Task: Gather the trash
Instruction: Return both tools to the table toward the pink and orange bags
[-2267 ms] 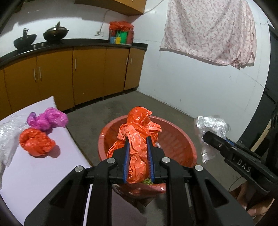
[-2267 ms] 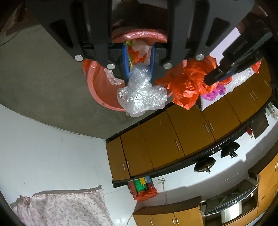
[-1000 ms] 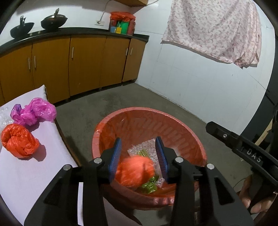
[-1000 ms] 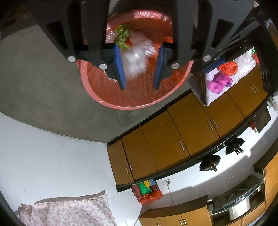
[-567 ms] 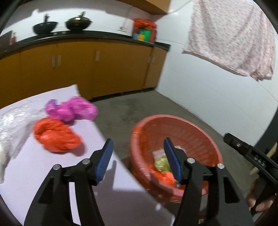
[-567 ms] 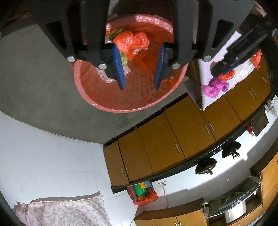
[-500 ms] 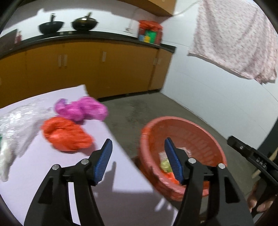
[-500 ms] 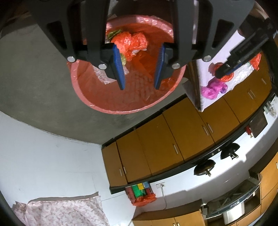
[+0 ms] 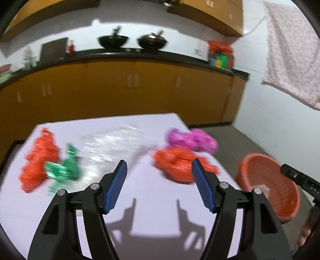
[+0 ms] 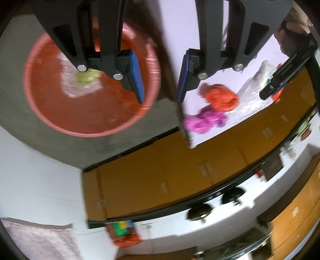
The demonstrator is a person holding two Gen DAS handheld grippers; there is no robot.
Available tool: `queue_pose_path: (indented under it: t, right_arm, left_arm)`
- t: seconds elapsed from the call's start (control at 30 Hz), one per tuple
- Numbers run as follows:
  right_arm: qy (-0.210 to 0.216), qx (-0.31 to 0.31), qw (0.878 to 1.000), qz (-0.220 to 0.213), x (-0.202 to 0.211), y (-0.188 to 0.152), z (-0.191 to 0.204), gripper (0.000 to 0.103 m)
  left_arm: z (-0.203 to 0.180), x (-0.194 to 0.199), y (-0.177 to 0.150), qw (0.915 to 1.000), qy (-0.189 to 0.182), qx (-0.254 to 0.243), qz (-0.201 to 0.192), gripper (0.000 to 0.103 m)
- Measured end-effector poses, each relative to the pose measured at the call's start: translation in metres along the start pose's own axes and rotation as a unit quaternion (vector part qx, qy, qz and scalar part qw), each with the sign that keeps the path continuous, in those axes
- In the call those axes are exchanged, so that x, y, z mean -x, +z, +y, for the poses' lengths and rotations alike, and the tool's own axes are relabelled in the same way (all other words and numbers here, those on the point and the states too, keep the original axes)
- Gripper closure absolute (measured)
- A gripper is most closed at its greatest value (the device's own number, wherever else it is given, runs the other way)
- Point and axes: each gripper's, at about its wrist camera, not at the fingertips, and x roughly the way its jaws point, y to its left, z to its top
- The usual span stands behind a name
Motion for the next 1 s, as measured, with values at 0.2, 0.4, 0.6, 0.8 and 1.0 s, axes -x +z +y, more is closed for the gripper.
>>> queue_pose_path:
  t: [0.2,0.4,0.6,0.8,1.0]
  right_arm:
    - [0.046,0.067,0.996,0.042,-0.056,0.001,0.067,0.068]
    - [0.058,0.052,0.994,0.08,-0.101,0.005,0.083,0.059]
    - [0.057,0.06,0.991,0.106,-0.125,-0.001,0.086,0.062]
    - [0.071,0.077,0.987,0.122,-0.123,-0.013,0.086,0.095]
    - [0.072,0.091,0.987,0.109,-0.098,-0.024,0.082,0.098]
  left_arm:
    - [0.052,0.007,0.008,0.9985,0.045,0.028,-0.017,0.033]
    - [0.079,-0.001,0.014,0.9971,0.06,0.042,-0.02,0.031]
    - [0.091,-0.012,0.012,0.997,0.06,0.047,-0.015,0.031]
    - [0.084,-0.021,0.009,0.9978,0.05,0.043,-0.007,0.031]
    - [0.062,-0.028,0.012,0.999,0.023,0.037,-0.001,0.031]
